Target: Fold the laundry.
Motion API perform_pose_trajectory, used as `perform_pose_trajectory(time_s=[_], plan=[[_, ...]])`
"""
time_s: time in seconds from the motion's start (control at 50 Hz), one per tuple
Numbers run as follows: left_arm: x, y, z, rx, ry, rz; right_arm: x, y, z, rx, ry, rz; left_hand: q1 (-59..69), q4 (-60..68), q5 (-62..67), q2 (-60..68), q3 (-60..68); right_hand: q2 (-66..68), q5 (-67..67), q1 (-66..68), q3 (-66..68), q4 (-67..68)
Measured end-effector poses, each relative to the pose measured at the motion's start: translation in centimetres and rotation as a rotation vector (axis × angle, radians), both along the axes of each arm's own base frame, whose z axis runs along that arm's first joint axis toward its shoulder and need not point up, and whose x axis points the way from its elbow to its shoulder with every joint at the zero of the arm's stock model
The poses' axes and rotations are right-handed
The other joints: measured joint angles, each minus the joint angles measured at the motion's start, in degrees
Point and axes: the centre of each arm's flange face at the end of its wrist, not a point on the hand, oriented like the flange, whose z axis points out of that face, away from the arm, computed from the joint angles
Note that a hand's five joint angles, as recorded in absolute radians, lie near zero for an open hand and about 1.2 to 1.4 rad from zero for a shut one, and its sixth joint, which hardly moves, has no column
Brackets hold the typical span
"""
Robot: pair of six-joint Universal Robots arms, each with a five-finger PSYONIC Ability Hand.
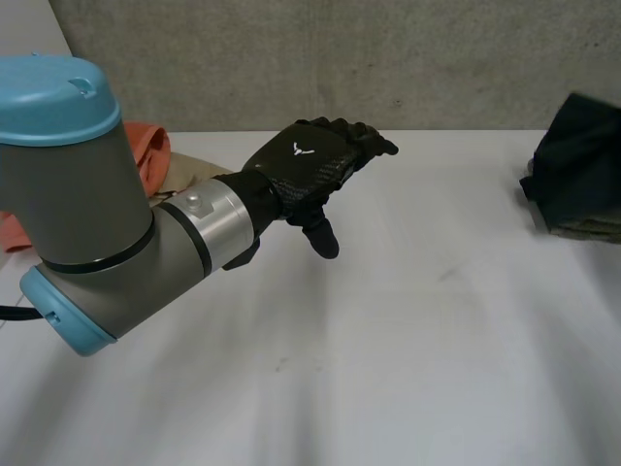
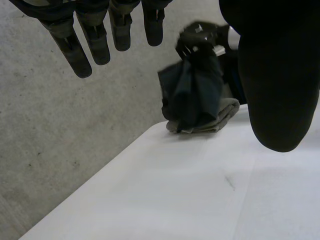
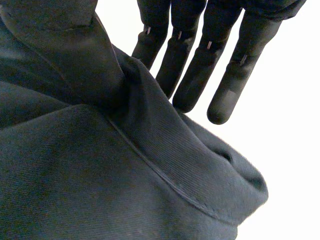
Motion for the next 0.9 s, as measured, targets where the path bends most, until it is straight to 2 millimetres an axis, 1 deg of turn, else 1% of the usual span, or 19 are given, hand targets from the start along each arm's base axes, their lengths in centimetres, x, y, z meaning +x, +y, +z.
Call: perform_pose_trajectory(time_s=[0.1,0.18,0.2,0.24,0.26,0.28,0.34,0.44,0.52,0.6,0.68,0.72,0.74,0.78,0.8,0.82,0.84,0.86,0.9], plan=[[0.0,0.1,0.2,-0.006,0.004,0.0,-0.9,-1.3,4.0,-0.168,-0.161,0.123,0.0,0.0,0.0,0.0,0.0,0.54,0.77,0.0,0.16,0.0],[0.0,0.1,0.4,-0.01,0.007,-0.001,-3.1,-2.4,4.3,-0.23,-0.269,0.195,0.0,0.0,0.0,0.0,0.0,0.54,1.95,0.0,0.16,0.01],[0.0,0.1,0.4,-0.01,0.007,-0.001,-3.1,-2.4,4.3,-0.23,-0.269,0.195,0.0,0.0,0.0,0.0,0.0,0.54,1.95,0.0,0.16,0.01],[0.0,0.2,0.5,-0.012,0.008,-0.001,-4.8,-3.2,2.8,-0.231,-0.314,0.215,0.0,0.0,0.0,0.0,0.0,0.54,1.96,0.0,0.16,0.01],[0.0,0.2,0.5,-0.012,0.008,-0.001,-4.8,-3.2,2.8,-0.231,-0.314,0.215,0.0,0.0,0.0,0.0,0.0,0.54,1.96,0.0,0.16,0.01],[0.0,0.2,0.6,-0.013,0.009,-0.001,-6.0,-3.9,0.7,-0.209,-0.339,0.221,0.0,0.0,0.0,0.0,0.0,0.54,2.09,0.0,0.16,0.02],[0.0,0.2,0.6,-0.014,0.009,0.0,-7.5,-4.4,-3.0,-0.15,-0.354,0.223,0.0,0.0,0.0,0.0,0.0,0.54,2.7,0.0,0.16,0.03],[0.0,0.2,0.4,-0.01,0.006,0.001,-8.7,-4.2,-8.7,-0.031,-0.354,0.243,0.0,0.0,0.0,0.0,0.0,0.54,3.72,0.01,0.17,0.17],[0.0,0.3,0.3,-0.006,0.004,0.0,-8.9,-3.4,-10.7,0.031,-0.34,0.271,0.0,0.0,0.0,0.0,0.0,0.54,4.12,0.47,0.24,0.18],[-0.1,0.5,0.3,-0.005,0.004,-0.004,-9.2,-2.7,-10.4,0.044,-0.327,0.279,0.0,0.0,0.0,0.0,0.0,0.54,4.39,0.47,0.24,0.18],[-0.2,0.8,0.4,-0.008,0.006,-0.011,-9.5,-1.7,-8.7,0.041,-0.319,0.274,0.0,0.0,0.0,0.0,0.0,0.05,3.64,0.47,-0.5,-0.67],[-0.3,1.0,0.4,-0.008,0.007,-0.015,-9.5,-1.3,-7.9,0.04,-0.318,0.272,0.0,0.0,0.0,0.0,0.0,-3.82,-0.61,-1.37,-4.77,-5.31],[-0.3,1.1,0.5,-0.009,0.007,-0.019,-9.5,-1.0,-7.3,0.04,-0.318,0.269,0.0,0.0,0.0,0.0,0.0,-11.68,-8.8,-7.38,-12.59,-13.18],[-0.3,1.2,0.5,-0.009,0.007,-0.02,-9.5,-0.8,-6.9,0.041,-0.319,0.268,0.0,0.0,0.0,0.0,0.0,-13.18,-10.0,-8.79,-14.08,-14.68],[-0.4,1.3,0.5,-0.009,0.007,-0.023,-9.3,-0.4,-6.1,0.045,-0.321,0.266,0.0,0.0,0.0,0.0,0.0,-25.7,-23.34,-20.91,-26.33,-27.08],[-0.4,1.4,0.5,-0.009,0.007,-0.023,-9.3,-0.3,-5.8,0.048,-0.323,0.265,0.0,0.0,0.0,0.0,0.0,-29.98,-28.1,-25.33,-30.87,-31.71],[-0.4,1.4,0.5,-0.009,0.008,-0.024,-9.2,-0.1,-5.4,0.053,-0.326,0.264,0.0,0.0,0.0,0.0,0.0,-40.06,-37.31,-35.12,-39.83,-40.64],[-0.4,1.4,0.6,-0.009,0.008,-0.025,-9.2,-0.1,-5.3,0.055,-0.326,0.264,0.0,0.0,0.0,0.0,0.0,-41.1,-38.38,-36.14,-41.97,-41.76],[-0.4,1.5,0.7,-0.011,0.009,-0.026,-9.1,0.2,-4.8,0.07,-0.331,0.26,0.0,0.0,0.0,0.0,0.0,-53.51,-50.14,-48.66,-54.45,-54.75]])
